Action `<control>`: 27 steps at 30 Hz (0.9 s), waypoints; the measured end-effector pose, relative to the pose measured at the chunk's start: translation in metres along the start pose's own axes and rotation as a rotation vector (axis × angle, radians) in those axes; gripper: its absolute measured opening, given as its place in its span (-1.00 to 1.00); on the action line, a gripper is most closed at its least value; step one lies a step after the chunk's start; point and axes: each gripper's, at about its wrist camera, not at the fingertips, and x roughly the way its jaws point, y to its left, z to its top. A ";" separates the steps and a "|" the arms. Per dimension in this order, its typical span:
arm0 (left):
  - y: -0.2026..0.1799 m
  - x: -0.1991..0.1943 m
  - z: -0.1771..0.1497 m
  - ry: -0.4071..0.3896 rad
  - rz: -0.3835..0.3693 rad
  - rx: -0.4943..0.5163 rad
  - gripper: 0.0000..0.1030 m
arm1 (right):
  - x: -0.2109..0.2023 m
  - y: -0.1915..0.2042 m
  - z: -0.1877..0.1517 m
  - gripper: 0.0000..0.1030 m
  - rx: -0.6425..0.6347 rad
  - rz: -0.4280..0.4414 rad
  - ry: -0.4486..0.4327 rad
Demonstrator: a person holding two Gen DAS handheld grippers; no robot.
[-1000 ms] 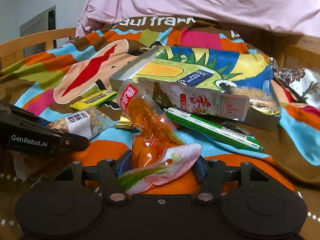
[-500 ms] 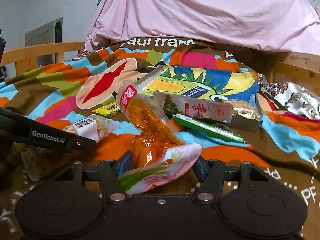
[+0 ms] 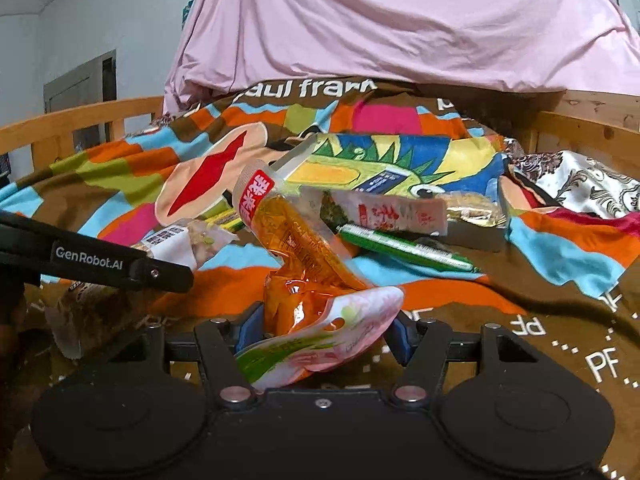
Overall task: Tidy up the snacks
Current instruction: 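Lift the nut bar with the left tool while the right lifts the orange pouch, then lower the nut bar into the tin with the left tool while the right lowers the pouch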
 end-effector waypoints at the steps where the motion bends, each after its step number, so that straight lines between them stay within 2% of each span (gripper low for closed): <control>1: 0.000 -0.001 0.001 -0.006 -0.001 -0.001 -0.20 | 0.000 -0.002 0.001 0.24 0.004 -0.002 -0.003; 8: 0.002 0.000 0.009 -0.032 0.000 -0.023 -0.20 | 0.001 -0.017 0.017 0.24 0.008 -0.012 -0.039; 14: 0.000 0.011 0.028 -0.068 0.010 -0.047 -0.20 | 0.016 -0.035 0.050 0.24 -0.006 -0.002 -0.095; 21: -0.014 0.034 0.080 -0.152 -0.003 -0.025 -0.20 | 0.048 -0.062 0.101 0.24 0.024 -0.005 -0.120; 27: -0.024 0.060 0.121 -0.199 -0.021 0.012 -0.20 | 0.087 -0.080 0.135 0.24 -0.023 -0.046 -0.143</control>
